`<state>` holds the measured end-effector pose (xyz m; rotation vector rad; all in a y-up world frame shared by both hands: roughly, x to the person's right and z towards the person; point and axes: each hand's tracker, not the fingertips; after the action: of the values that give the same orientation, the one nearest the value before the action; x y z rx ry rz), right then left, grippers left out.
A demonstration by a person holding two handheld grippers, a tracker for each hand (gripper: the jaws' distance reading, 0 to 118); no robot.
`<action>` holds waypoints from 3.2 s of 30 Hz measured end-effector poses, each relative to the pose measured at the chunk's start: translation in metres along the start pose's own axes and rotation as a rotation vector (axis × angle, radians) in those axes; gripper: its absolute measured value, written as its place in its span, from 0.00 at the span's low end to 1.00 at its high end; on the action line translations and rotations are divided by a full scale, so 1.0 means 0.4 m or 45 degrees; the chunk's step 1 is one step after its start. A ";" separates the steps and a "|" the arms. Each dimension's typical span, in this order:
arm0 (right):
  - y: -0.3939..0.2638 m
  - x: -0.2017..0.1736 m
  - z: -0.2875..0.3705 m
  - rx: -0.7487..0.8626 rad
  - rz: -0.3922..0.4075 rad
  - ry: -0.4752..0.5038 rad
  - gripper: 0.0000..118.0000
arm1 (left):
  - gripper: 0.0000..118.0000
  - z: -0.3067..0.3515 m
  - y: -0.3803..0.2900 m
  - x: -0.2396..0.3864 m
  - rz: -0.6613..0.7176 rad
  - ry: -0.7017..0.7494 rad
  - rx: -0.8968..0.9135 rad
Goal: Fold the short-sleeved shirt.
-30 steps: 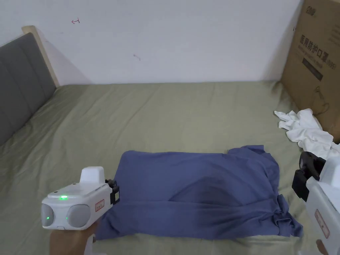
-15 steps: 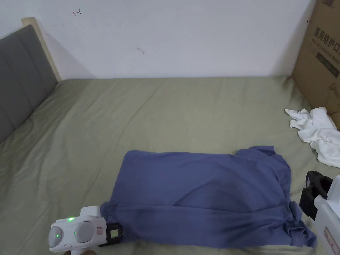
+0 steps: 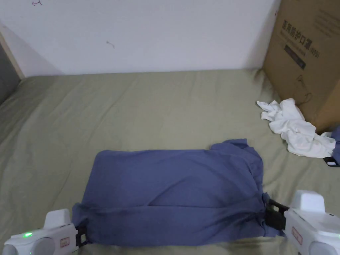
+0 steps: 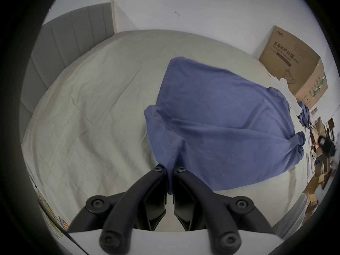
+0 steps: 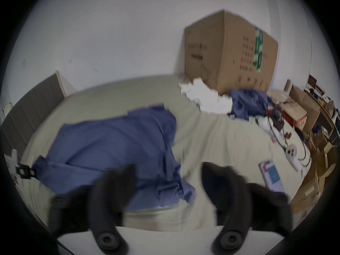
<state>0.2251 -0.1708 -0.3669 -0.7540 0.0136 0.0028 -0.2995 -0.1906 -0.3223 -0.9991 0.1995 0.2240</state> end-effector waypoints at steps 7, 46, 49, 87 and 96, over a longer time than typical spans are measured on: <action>-0.075 -0.033 -0.074 -0.177 0.000 -0.001 0.76 | 0.03 0.019 0.020 0.005 -0.033 -0.014 0.021; -0.232 0.055 0.127 -0.335 -0.164 0.114 0.16 | 0.20 0.051 -0.227 -0.089 0.133 0.009 -0.111; -0.165 0.044 0.188 -0.196 -0.106 0.066 0.59 | 0.71 0.114 -0.191 -0.061 0.168 -0.007 -0.053; 0.199 -0.149 0.284 0.613 0.071 0.109 0.00 | 0.00 0.190 0.222 0.156 -0.202 -0.174 0.639; 0.229 -0.142 0.159 0.511 0.061 0.091 0.00 | 0.22 -0.159 0.436 0.078 -0.088 -0.071 0.236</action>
<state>0.1682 -0.0604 -0.3823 -0.3518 0.0974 0.0183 -0.3219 -0.1505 -0.5050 -0.8132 0.1315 0.1666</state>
